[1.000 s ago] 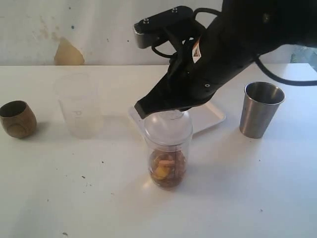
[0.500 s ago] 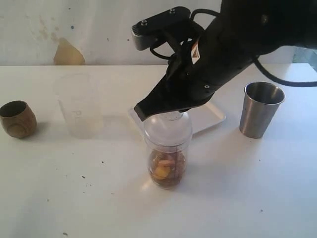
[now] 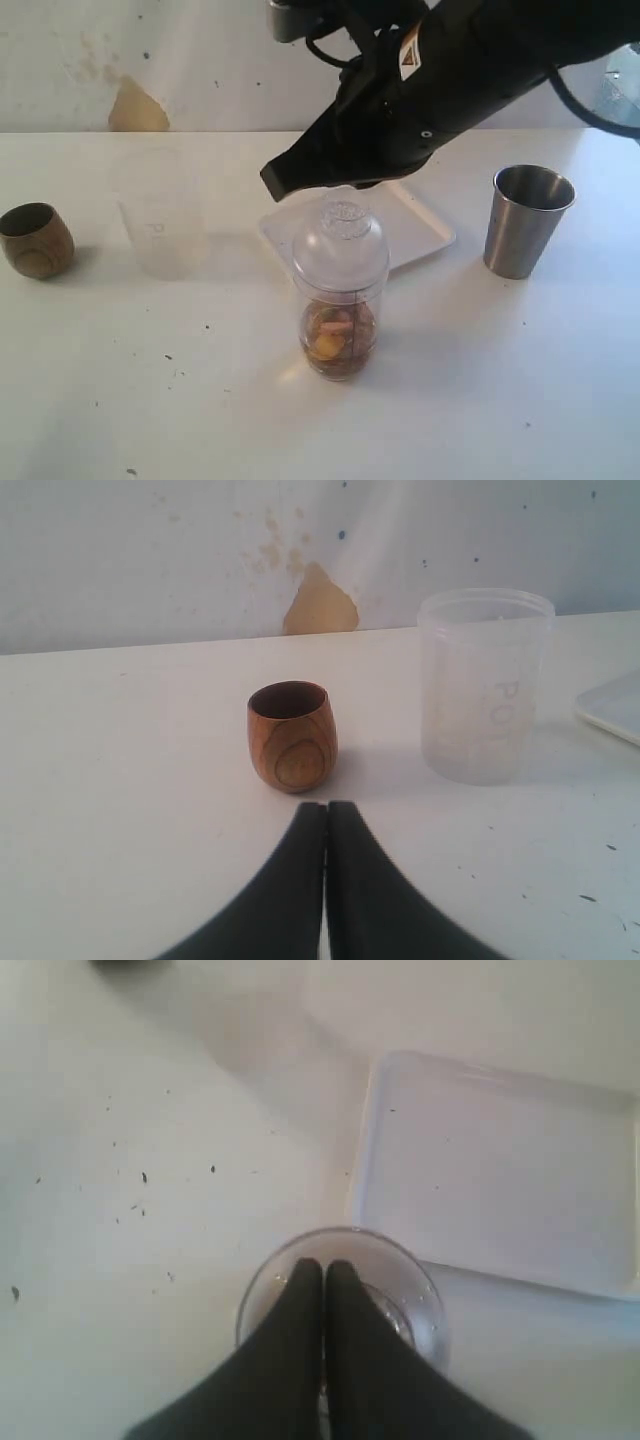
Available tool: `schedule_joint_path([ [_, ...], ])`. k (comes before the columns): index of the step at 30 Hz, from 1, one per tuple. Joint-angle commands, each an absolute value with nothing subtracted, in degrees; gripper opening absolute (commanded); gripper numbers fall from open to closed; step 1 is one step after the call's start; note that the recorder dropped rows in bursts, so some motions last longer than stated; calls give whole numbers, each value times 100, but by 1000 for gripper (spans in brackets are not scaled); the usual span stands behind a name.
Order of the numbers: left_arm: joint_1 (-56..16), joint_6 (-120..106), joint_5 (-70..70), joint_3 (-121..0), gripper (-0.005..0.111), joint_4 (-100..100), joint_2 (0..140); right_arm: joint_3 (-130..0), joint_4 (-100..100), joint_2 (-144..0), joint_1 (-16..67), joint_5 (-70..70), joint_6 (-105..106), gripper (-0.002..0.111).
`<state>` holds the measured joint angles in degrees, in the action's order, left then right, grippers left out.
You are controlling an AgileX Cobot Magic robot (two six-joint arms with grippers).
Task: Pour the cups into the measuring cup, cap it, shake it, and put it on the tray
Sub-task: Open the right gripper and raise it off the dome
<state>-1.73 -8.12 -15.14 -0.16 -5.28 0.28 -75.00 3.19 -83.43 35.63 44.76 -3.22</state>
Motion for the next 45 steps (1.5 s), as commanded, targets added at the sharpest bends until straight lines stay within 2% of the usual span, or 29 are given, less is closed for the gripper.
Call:
schedule_joint_path([
  [1, -181, -819, -1457, 0, 0, -510, 0, -7523, 276, -8535, 3538, 4472, -268, 0],
  [19, -181, -819, -1457, 0, 0, -510, 0, -7523, 276, -8842, 3538, 4640, -268, 0],
  [36, -181, -819, -1457, 0, 0, -510, 0, -7523, 276, -9073, 3538, 5486, -268, 0],
  [45, -181, -819, -1457, 0, 0, -510, 0, -7360, 262, -9083, 3538, 5384, -268, 0],
])
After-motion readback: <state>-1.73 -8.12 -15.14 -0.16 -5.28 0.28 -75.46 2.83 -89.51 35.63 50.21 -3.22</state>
